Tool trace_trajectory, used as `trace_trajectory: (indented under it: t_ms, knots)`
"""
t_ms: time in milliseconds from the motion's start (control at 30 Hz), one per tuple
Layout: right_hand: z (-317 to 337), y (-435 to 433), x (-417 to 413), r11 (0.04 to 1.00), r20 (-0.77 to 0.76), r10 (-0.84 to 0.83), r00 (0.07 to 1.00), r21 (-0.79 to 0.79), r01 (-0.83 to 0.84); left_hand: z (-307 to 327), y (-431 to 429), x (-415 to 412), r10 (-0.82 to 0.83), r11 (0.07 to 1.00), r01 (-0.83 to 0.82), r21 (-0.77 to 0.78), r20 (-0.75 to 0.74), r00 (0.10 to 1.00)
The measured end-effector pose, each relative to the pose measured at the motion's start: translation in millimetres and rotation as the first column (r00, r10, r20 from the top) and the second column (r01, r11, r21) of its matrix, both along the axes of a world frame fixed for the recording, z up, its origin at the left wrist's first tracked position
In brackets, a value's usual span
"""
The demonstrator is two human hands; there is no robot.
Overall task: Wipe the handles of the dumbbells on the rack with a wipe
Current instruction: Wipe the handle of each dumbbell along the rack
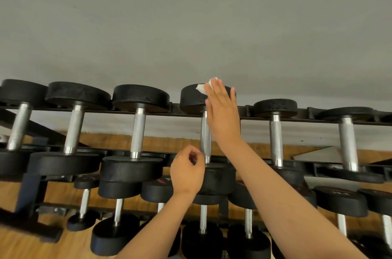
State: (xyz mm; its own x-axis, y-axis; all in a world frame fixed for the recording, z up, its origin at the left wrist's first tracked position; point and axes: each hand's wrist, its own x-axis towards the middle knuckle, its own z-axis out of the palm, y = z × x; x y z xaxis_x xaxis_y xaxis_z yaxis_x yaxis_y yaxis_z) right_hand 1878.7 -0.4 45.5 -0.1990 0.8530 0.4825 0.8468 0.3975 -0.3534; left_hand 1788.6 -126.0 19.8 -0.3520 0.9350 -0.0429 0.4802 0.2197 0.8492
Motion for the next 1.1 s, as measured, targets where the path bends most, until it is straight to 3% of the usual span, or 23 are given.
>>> trace_trajectory:
  t_ms: [233,733,933,1100]
  knots:
    - [-15,-31,20,0.997,-0.074,0.047,0.996,-0.063,-0.051,-1,-1,-1,-0.011,1.000,0.011,0.008,0.006,1.000]
    - [-2,-4,10,0.995,-0.130,0.008,0.991,-0.096,-0.021,1,-1,1,0.015,1.000,-0.015,0.011,0.007,1.000]
    - [-16,-37,15,0.988,-0.230,0.035,0.973,-0.136,-0.067,2,-2,1,0.020,1.000,-0.020,0.015,-0.003,1.000]
    - [-2,-11,12,0.989,-0.323,0.018,0.946,-0.133,-0.065,0,0,1,0.022,1.000,-0.022,0.013,-0.001,1.000]
